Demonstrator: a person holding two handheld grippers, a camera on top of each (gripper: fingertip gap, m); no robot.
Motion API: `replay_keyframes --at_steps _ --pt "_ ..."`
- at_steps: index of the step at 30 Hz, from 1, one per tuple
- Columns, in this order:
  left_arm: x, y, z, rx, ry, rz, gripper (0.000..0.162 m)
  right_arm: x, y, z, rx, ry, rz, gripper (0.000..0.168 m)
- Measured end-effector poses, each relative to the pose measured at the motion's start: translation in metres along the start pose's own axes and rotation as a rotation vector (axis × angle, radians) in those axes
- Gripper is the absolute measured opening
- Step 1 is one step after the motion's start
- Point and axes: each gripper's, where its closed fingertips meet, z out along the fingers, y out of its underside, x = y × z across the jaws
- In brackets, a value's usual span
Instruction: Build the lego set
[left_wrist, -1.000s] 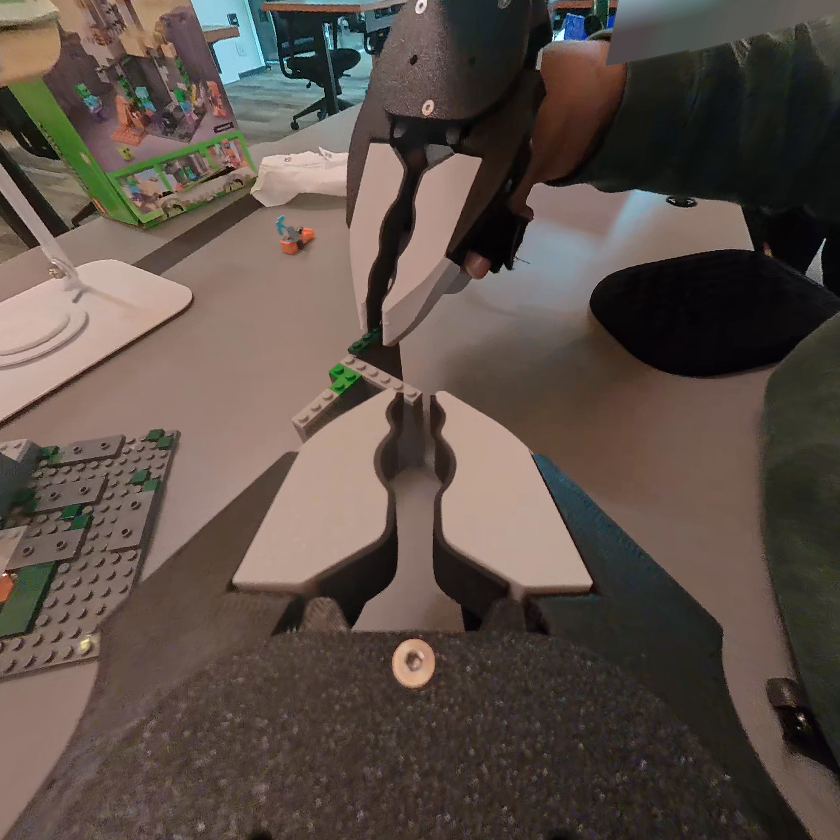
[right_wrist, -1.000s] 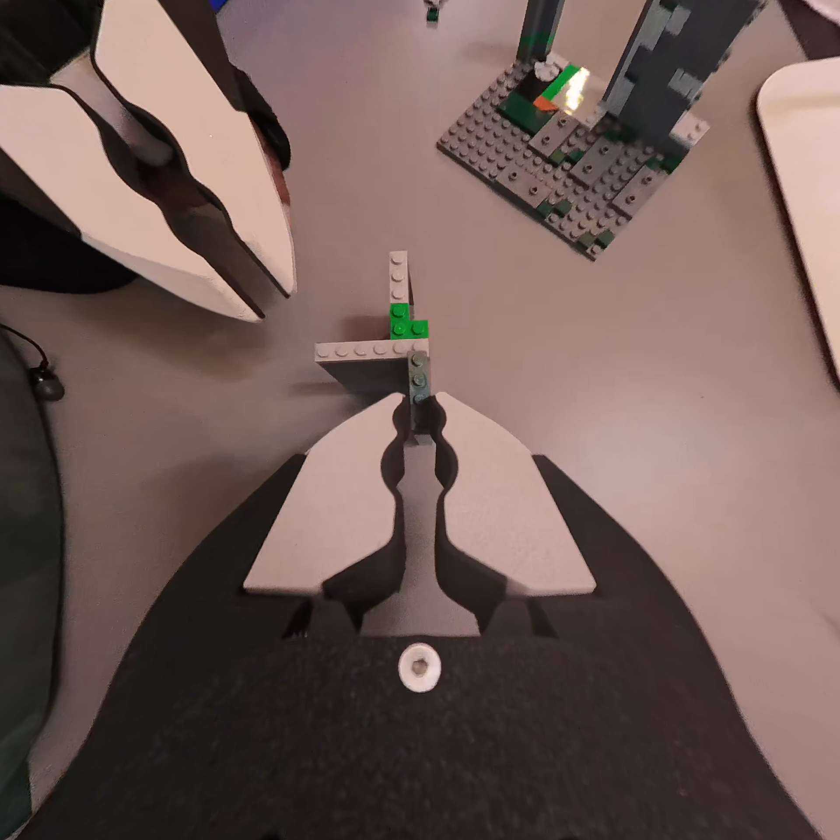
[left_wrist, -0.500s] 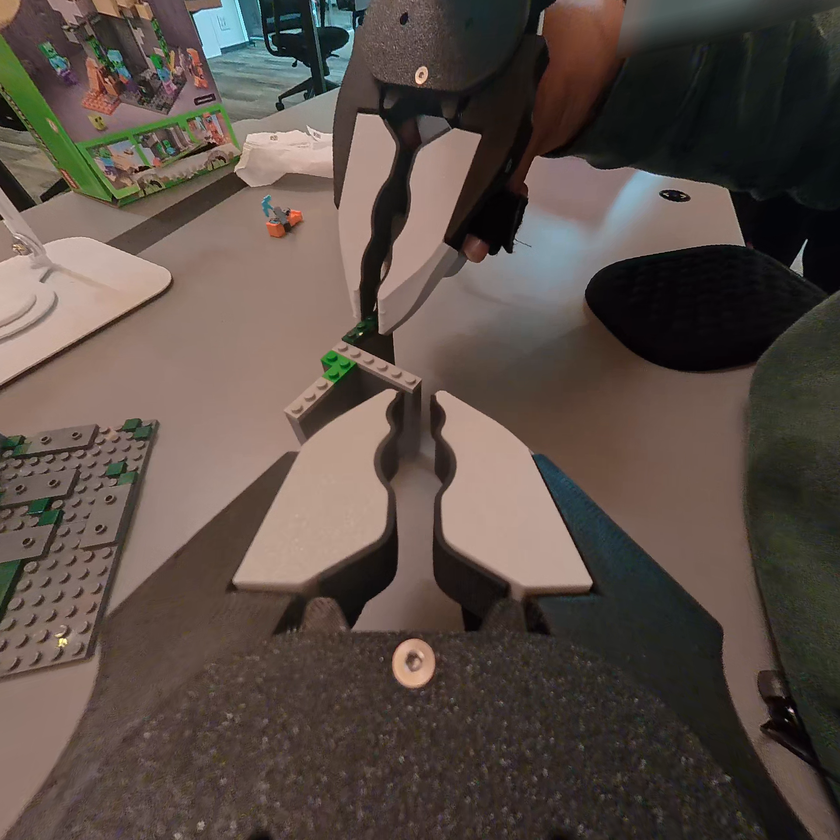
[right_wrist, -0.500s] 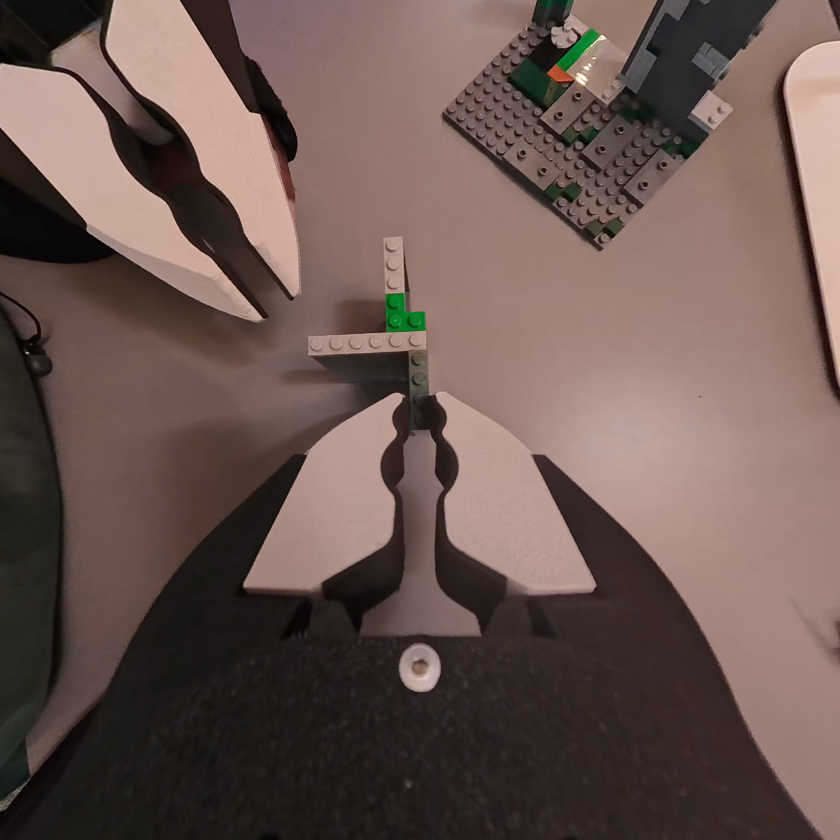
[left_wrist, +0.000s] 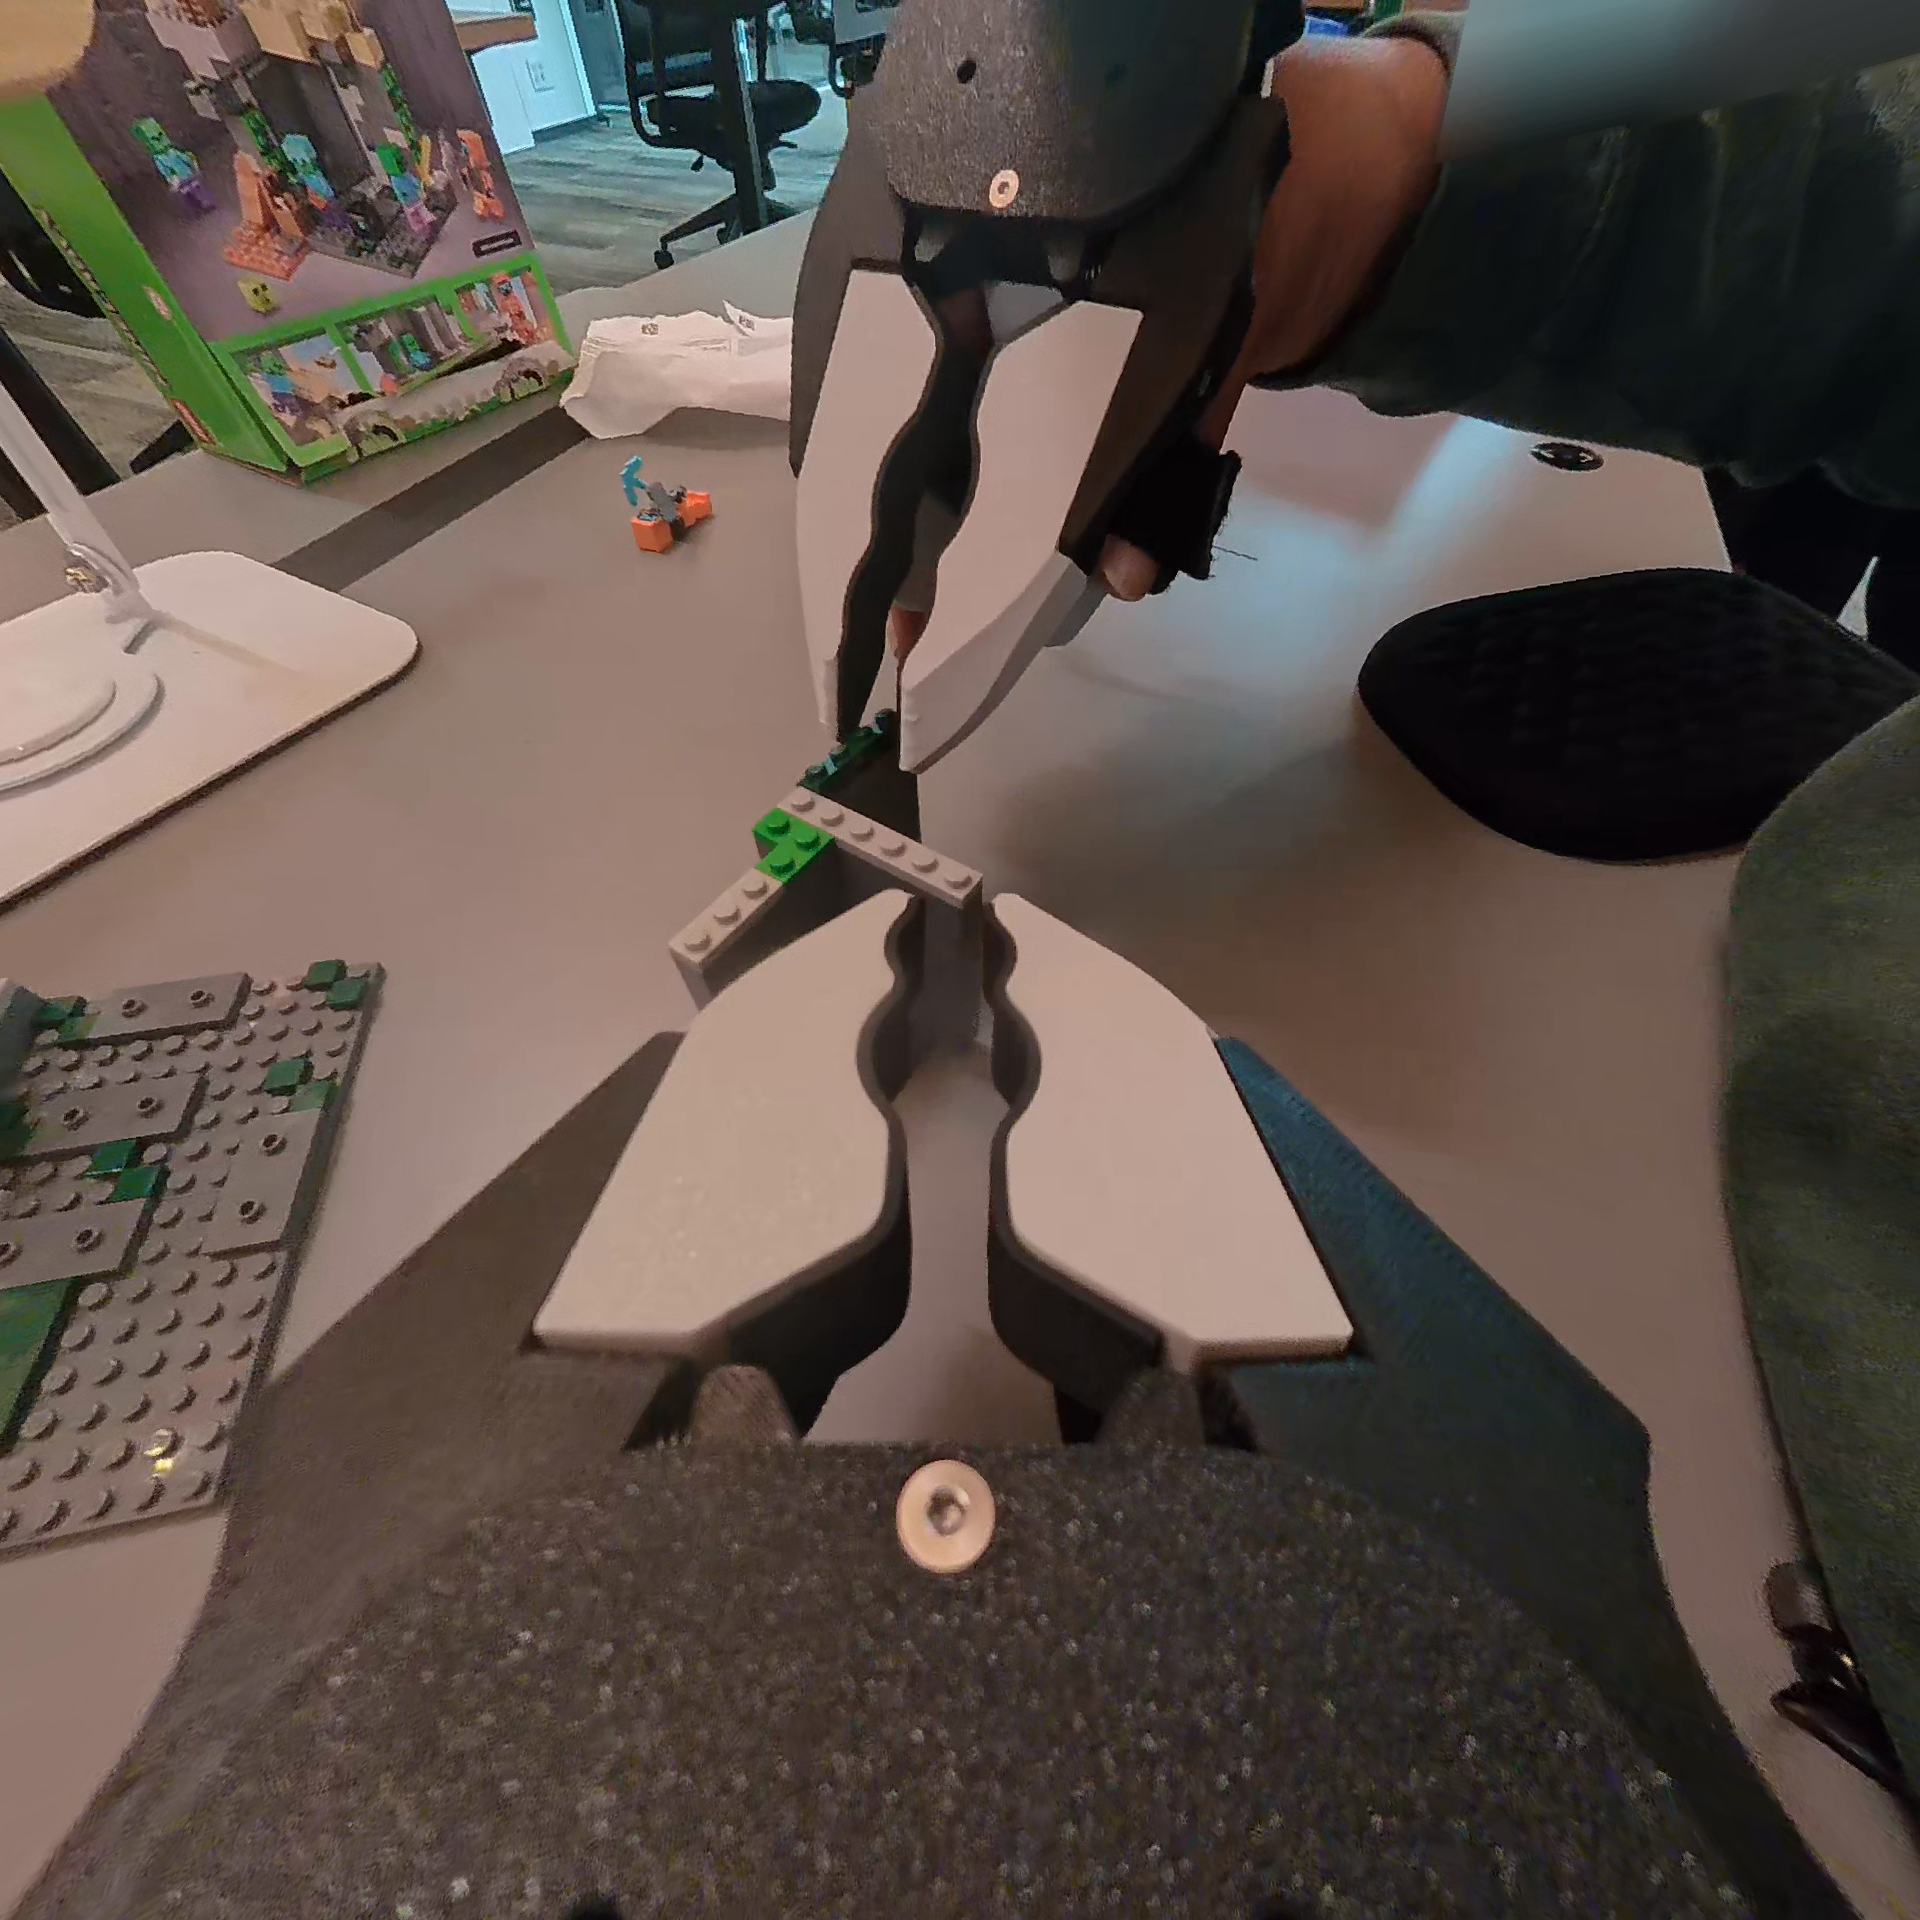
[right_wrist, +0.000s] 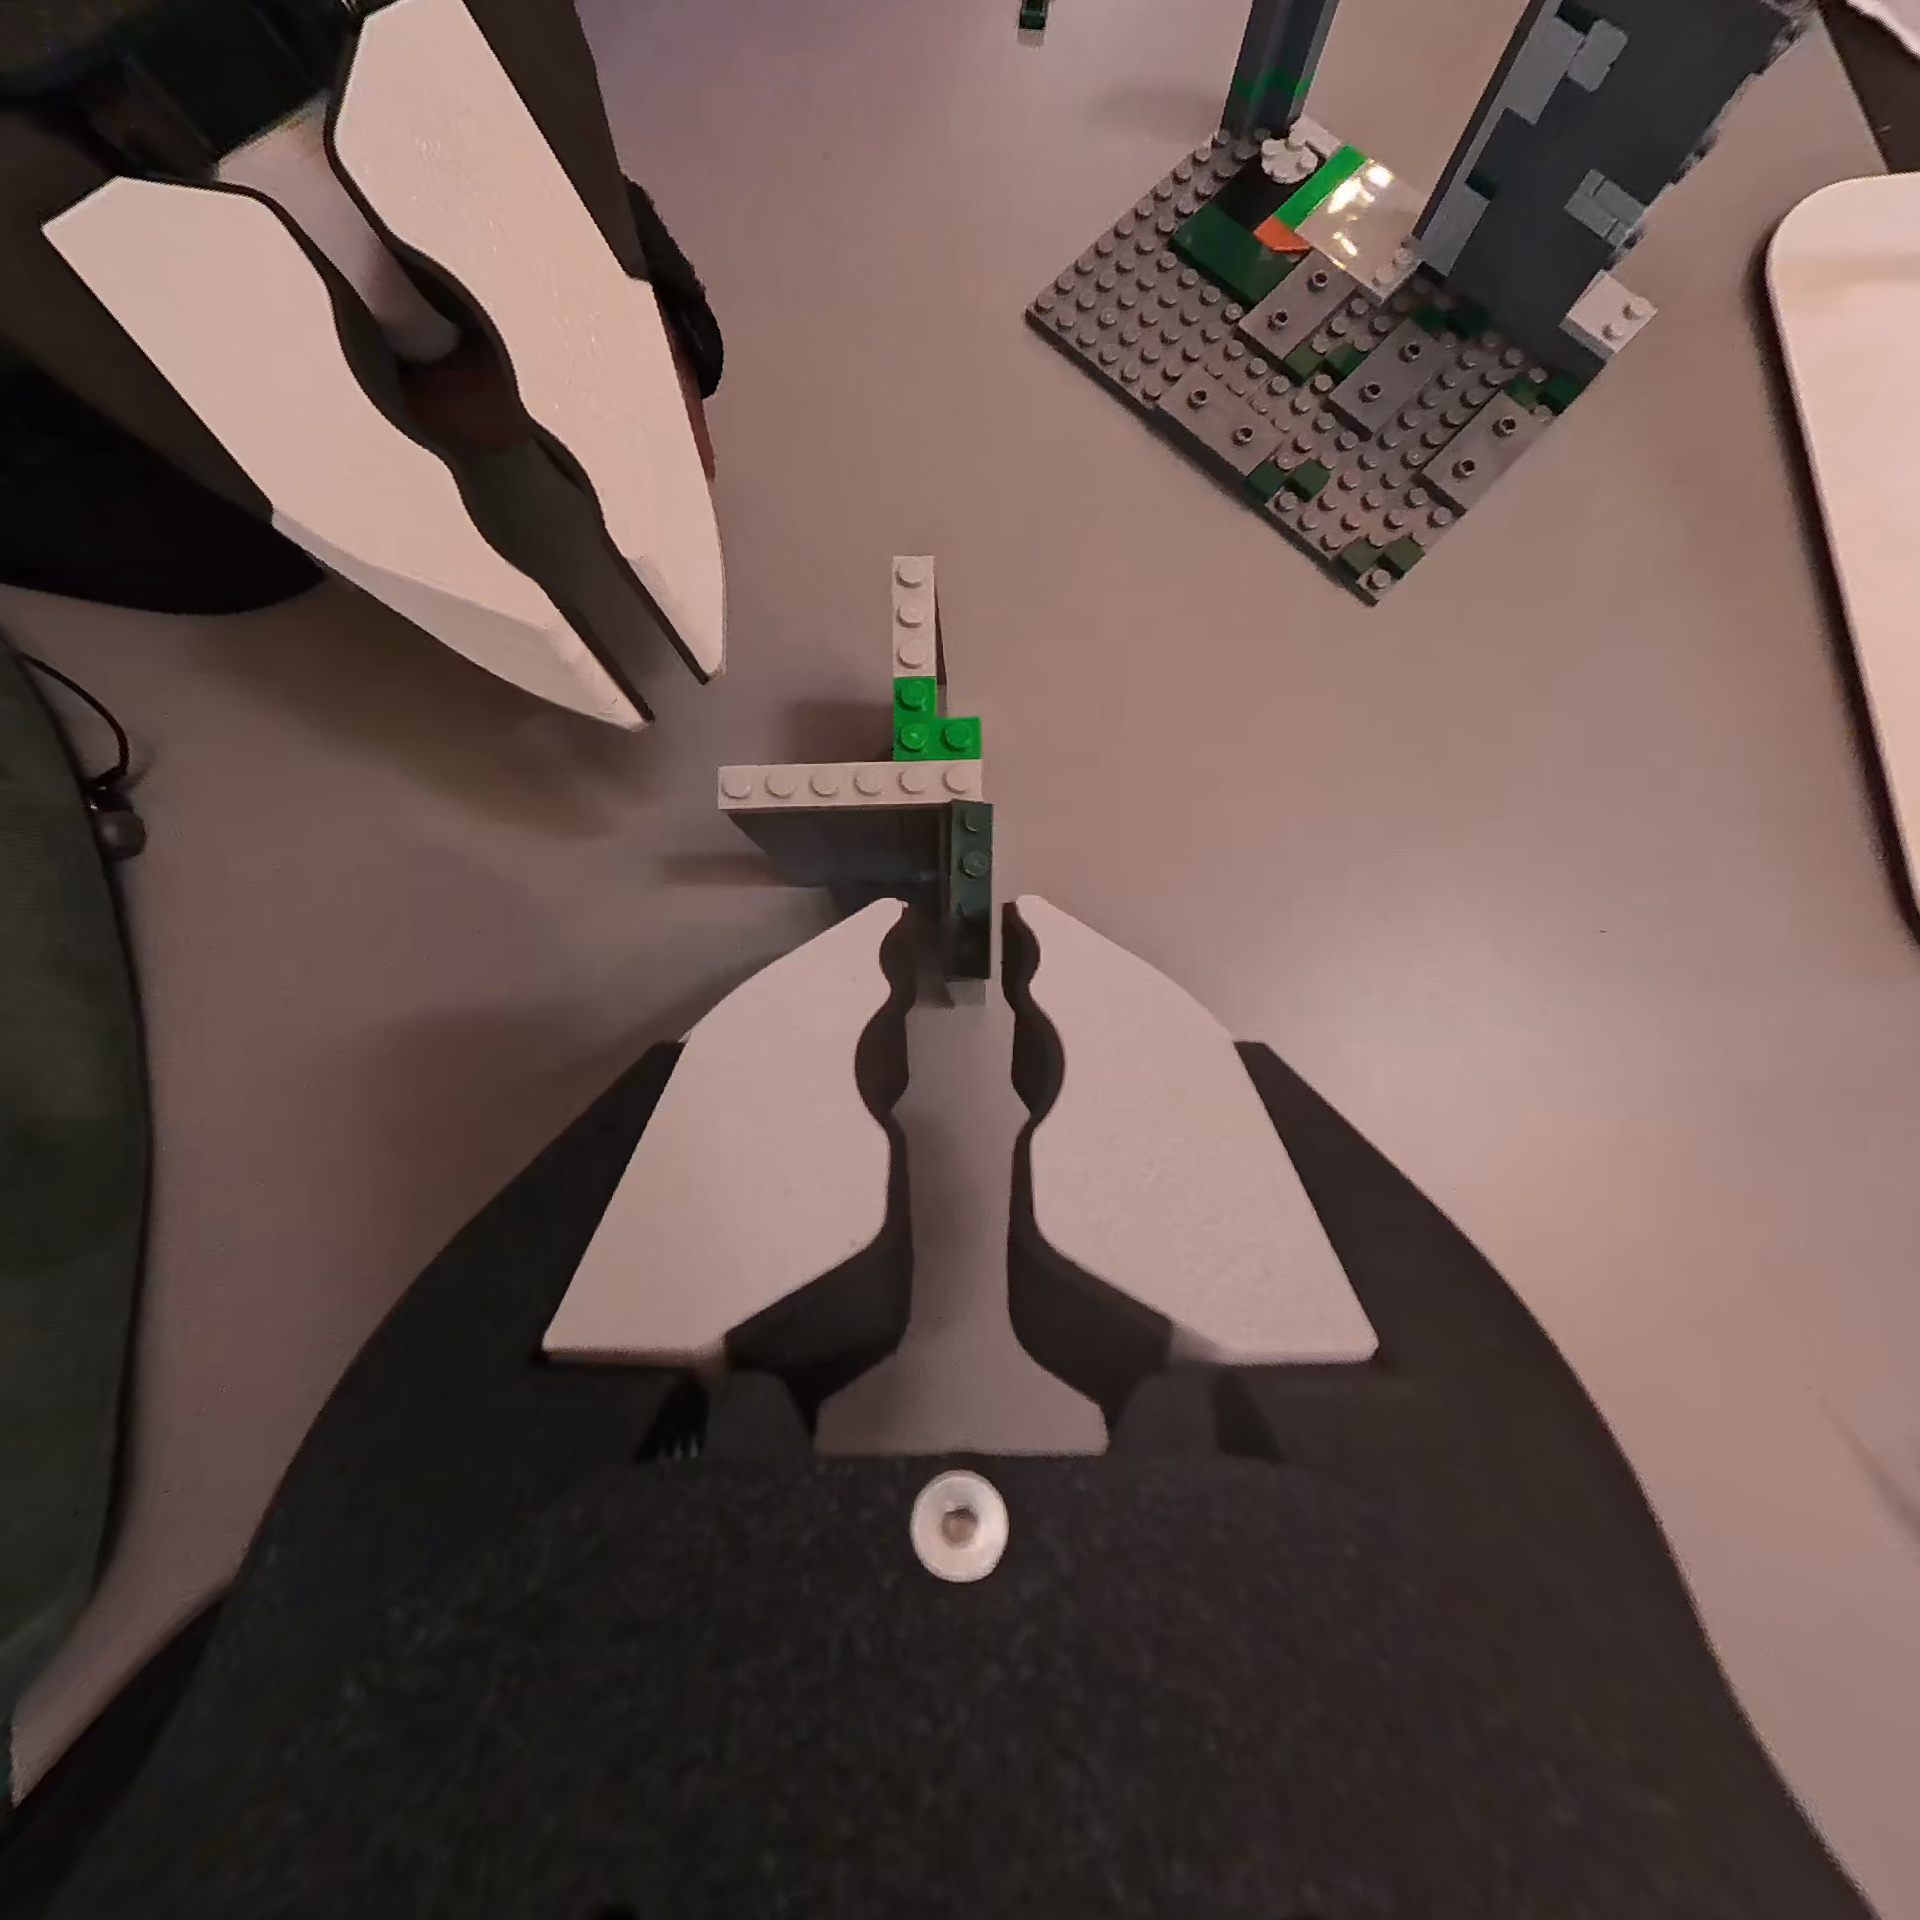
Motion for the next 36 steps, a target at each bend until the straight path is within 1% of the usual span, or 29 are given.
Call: replay_keyframes --at_steps 3,6,8,12,13,15,17,21,27,36 --pt "-0.003 -0.003 -0.001 0.015 -0.01 -0.012 0.009 -0.002 -0.002 -0.001 0.037 -0.02 -0.005 0.015" --pt "-0.005 -0.011 -0.001 0.021 0.041 -0.094 0.002 -0.003 -0.004 -0.006 0.086 -0.019 -0.042 0.015" --pt "-0.01 -0.02 0.001 0.021 0.061 -0.116 0.0 0.0 -0.003 -0.009 0.116 -0.007 -0.059 0.015" --pt "-0.027 -0.032 0.014 -0.062 0.065 -0.024 0.005 0.001 -0.003 -0.013 0.173 -0.012 -0.031 0.015" --pt "-0.029 -0.034 0.019 -0.09 0.091 -0.01 0.006 0.002 -0.002 -0.013 0.173 -0.008 -0.029 0.015" --pt "-0.026 -0.032 0.03 -0.176 0.177 -0.004 0.007 0.002 -0.001 -0.012 0.175 -0.011 -0.025 0.015" --pt "-0.024 -0.024 0.039 -0.277 0.253 0.011 0.002 0.001 -0.002 -0.01 0.188 -0.02 -0.02 0.014" --pt "-0.029 -0.02 0.047 -0.352 0.276 0.07 0.0 0.0 -0.002 -0.009 0.212 -0.014 -0.027 0.011" --pt "-0.026 -0.01 0.048 -0.413 0.3 0.11 0.0 0.001 -0.002 -0.009 0.239 -0.023 -0.011 0.008" --pt "-0.026 -0.009 0.048 -0.455 0.291 0.08 0.0 0.0 -0.001 -0.006 0.213 -0.04 -0.002 0.007"
